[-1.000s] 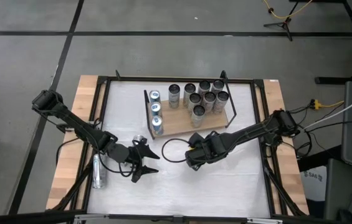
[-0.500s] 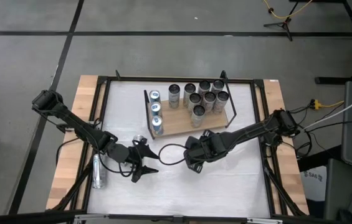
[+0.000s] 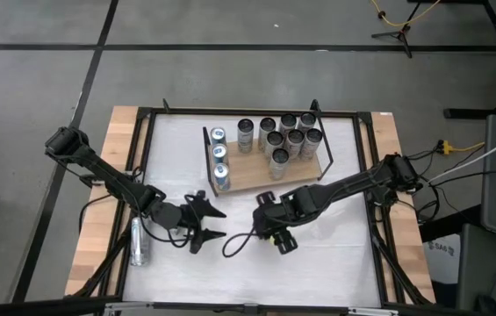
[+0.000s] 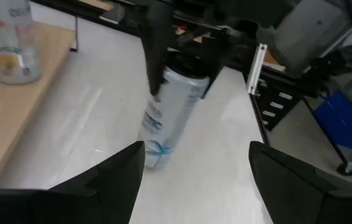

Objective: Place canned beverage on shelf
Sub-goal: Put the white-blue soda can on the shelf aligned with the other white-blue soda can

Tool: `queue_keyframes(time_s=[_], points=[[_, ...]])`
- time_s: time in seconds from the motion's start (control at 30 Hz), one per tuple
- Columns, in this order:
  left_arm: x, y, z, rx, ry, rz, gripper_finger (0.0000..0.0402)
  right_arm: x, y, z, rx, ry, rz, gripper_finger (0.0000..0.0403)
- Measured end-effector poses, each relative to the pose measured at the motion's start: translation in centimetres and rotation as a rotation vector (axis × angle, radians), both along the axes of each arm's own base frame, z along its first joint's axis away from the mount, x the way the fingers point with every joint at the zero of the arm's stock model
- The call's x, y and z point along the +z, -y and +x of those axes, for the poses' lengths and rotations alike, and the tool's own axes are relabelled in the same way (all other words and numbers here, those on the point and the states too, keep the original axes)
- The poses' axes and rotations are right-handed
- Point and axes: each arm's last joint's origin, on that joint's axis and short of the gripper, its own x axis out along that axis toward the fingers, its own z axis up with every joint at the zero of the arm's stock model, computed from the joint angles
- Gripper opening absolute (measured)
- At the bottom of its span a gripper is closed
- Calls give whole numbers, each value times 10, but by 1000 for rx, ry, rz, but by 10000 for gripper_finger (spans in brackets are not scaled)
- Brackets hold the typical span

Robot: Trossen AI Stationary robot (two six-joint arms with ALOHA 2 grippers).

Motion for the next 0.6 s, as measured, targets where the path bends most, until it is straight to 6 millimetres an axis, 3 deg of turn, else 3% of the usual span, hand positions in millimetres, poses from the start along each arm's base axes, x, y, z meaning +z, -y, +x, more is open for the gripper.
queue_keyframes(time_s=[0.17, 0.27, 0.43, 0.6], points=[[1, -1, 0, 35, 18, 5, 282, 0, 0, 1, 177, 33, -68, 264], [2, -1, 1, 50, 29, 3, 282, 0, 0, 1, 175, 31, -69, 265], [3, -2, 1, 67, 37, 6, 282, 0, 4, 2, 19, 18, -33, 265], [3, -5, 2, 79, 37, 6, 282, 1, 8, 3, -297, 44, -55, 266]])
